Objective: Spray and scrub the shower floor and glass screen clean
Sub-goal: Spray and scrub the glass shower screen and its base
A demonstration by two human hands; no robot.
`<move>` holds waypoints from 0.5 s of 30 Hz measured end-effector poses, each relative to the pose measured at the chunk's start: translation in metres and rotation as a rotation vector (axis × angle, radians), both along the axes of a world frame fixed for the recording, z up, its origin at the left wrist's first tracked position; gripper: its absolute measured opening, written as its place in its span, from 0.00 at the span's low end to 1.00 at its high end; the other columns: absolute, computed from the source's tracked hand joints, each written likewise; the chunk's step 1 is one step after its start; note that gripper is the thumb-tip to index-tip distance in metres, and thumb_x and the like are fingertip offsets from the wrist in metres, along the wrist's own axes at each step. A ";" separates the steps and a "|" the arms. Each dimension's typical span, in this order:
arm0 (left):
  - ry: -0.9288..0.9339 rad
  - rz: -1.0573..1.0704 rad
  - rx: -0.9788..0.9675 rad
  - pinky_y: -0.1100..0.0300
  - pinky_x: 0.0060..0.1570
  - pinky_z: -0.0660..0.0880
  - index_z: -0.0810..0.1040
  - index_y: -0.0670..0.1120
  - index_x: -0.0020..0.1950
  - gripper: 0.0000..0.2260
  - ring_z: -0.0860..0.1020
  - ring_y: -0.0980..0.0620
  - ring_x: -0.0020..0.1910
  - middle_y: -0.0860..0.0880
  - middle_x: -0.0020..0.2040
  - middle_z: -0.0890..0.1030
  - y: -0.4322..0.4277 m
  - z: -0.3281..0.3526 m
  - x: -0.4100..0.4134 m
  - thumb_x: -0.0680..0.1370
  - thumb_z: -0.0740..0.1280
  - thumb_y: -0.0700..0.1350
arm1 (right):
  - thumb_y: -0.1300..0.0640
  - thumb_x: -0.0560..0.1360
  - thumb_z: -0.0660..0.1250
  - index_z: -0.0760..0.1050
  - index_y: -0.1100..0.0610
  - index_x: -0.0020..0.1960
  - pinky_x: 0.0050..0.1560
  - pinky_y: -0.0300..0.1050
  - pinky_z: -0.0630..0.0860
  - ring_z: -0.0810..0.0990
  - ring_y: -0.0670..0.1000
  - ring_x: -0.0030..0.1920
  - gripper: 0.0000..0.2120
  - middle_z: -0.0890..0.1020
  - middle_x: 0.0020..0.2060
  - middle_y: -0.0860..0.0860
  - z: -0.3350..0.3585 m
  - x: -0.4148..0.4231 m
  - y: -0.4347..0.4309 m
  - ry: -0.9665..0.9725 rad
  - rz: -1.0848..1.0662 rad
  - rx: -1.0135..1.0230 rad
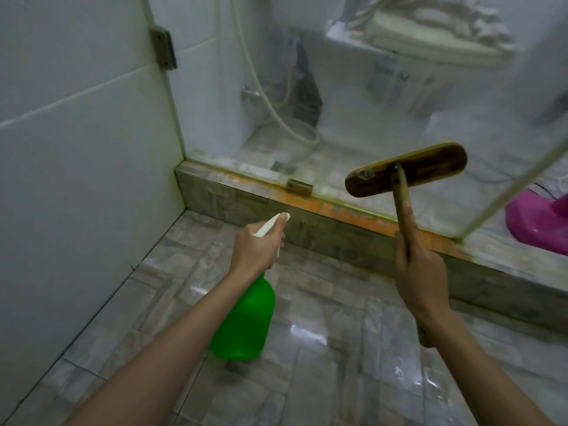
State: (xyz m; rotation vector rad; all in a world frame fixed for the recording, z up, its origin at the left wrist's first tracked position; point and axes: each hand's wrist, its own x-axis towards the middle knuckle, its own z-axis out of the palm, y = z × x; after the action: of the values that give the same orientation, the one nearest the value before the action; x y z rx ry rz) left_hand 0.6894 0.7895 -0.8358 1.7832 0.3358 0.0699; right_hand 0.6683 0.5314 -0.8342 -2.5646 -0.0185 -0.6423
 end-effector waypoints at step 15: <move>0.016 -0.083 0.047 0.66 0.22 0.70 0.81 0.46 0.34 0.21 0.78 0.50 0.30 0.48 0.31 0.81 -0.090 -0.004 0.005 0.80 0.67 0.59 | 0.55 0.83 0.57 0.55 0.42 0.78 0.31 0.56 0.74 0.77 0.60 0.30 0.26 0.80 0.39 0.65 -0.003 -0.035 -0.036 0.010 -0.115 0.361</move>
State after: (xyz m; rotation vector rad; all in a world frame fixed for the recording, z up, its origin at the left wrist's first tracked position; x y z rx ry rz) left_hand 0.6941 0.6998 -0.8394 1.8431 0.2732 0.0053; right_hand 0.6336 0.4951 -0.8369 -2.2306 0.2294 -0.6124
